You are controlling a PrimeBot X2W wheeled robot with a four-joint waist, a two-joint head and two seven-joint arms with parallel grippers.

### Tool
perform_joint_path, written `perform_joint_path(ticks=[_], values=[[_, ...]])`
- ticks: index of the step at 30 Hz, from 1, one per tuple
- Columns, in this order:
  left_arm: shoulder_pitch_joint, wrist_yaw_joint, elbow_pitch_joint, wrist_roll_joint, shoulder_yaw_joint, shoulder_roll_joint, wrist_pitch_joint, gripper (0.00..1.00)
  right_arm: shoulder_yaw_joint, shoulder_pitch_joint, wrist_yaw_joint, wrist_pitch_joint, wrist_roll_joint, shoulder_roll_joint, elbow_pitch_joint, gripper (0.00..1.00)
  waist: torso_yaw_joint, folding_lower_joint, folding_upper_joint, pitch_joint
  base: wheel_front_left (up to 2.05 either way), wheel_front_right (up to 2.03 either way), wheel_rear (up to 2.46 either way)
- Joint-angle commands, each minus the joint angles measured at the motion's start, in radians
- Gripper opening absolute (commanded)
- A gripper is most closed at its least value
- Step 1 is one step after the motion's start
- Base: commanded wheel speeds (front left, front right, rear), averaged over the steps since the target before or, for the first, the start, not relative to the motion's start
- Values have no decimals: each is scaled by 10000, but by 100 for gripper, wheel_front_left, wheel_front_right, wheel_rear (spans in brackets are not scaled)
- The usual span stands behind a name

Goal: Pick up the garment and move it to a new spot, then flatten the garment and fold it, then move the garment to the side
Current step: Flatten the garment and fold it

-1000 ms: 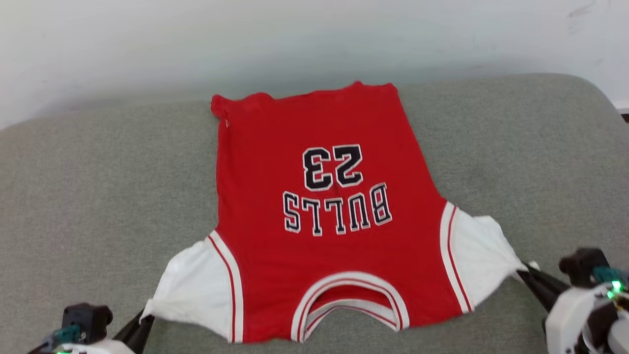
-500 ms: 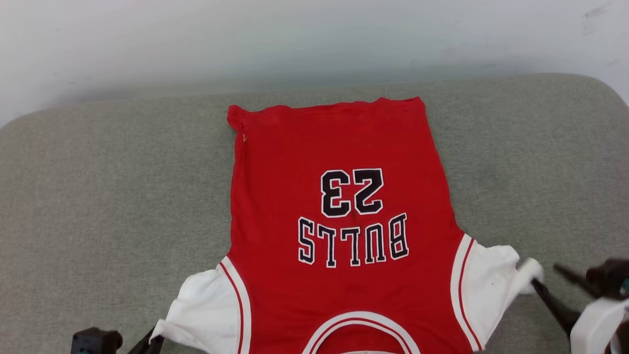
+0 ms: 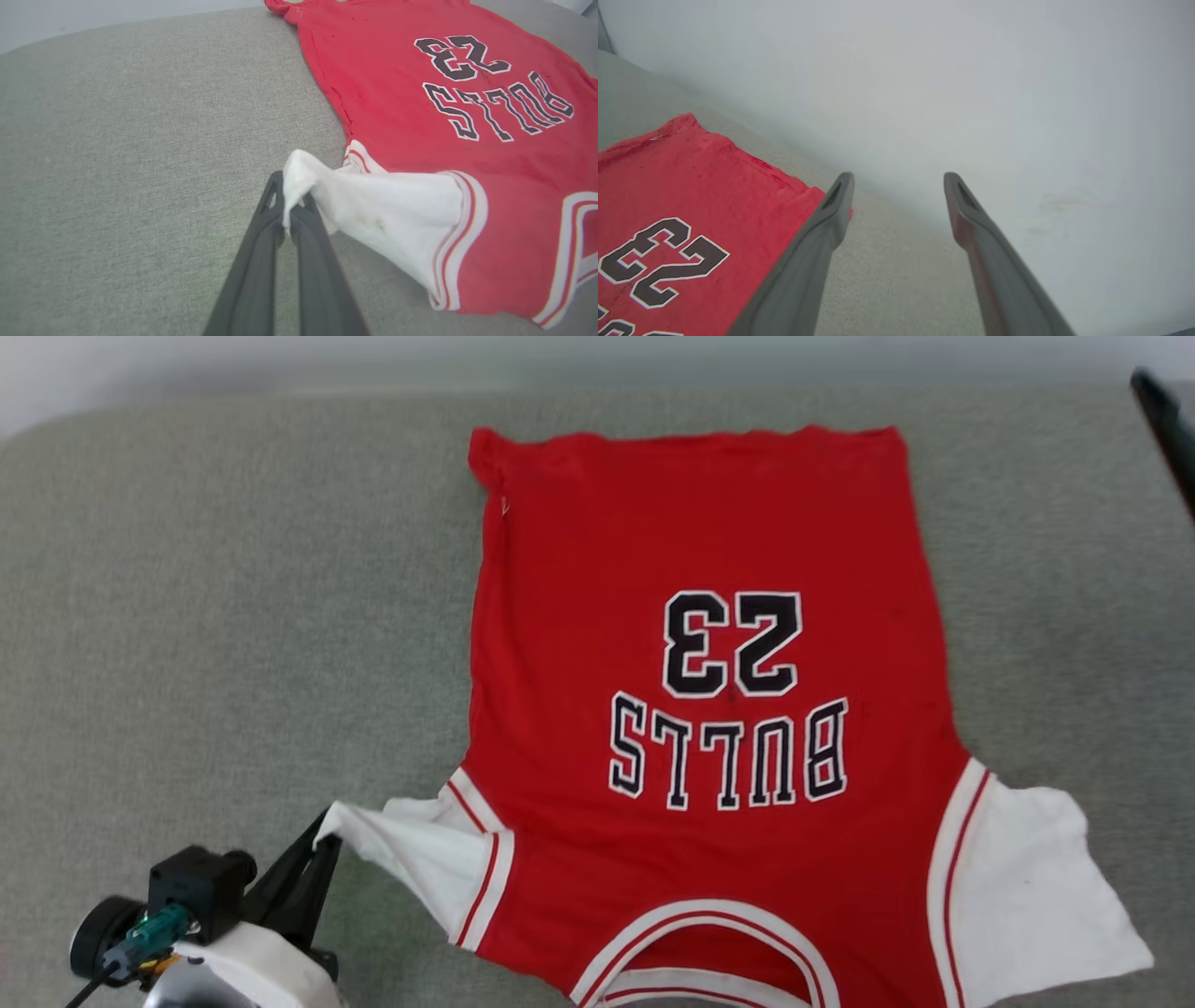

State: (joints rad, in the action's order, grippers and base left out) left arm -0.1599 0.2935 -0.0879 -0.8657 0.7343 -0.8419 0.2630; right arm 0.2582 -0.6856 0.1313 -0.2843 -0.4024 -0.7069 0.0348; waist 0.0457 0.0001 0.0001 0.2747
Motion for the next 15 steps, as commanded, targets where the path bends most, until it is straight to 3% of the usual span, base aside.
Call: perform_joint_path(ticks=[1, 3, 4, 5, 6, 11, 15], values=[[-296, -3, -95, 184, -64, 70, 24, 0, 213, -812, -11, -700, -281, 170, 344, 100, 561, -1, -1, 882, 0, 0, 0], [-431, -30, -171, 281, -47, 94, 24, 0, 397, -1364, -9, -1249, -371, 176, 522, 100, 679, -1, -1, 1102, 0, 0, 0], [-551, -47, -205, 366, -35, 147, 24, 0, 585, -1839, -11, -1804, -514, 216, 800, 100, 780, -1, -1, 1270, 0, 0, 0], [-790, -21, -309, 561, -44, 173, 24, 0, 1076, -2857, -11, -3103, -808, 244, 1306, 100, 968, -1, -1, 1647, 0, 0, 0], [-790, -21, -309, 561, -44, 173, 24, 0, 1076, -2857, -11, -3103, -808, 244, 1306, 100, 968, -1, -1, 1647, 0, 0, 0], [-1300, -14, -698, 894, -72, 311, 24, 0, 1930, -4846, -9, -6327, -1662, 403, 2553, 100, 1432, -1, -1, 2549, 0, 0, 0], [-1610, -49, -985, 1090, -118, 485, 24, 0, 2258, -5807, -9, -8015, -1617, 471, 3260, 100, 1719, -1, -1, 3221, 0, 0, 0]])
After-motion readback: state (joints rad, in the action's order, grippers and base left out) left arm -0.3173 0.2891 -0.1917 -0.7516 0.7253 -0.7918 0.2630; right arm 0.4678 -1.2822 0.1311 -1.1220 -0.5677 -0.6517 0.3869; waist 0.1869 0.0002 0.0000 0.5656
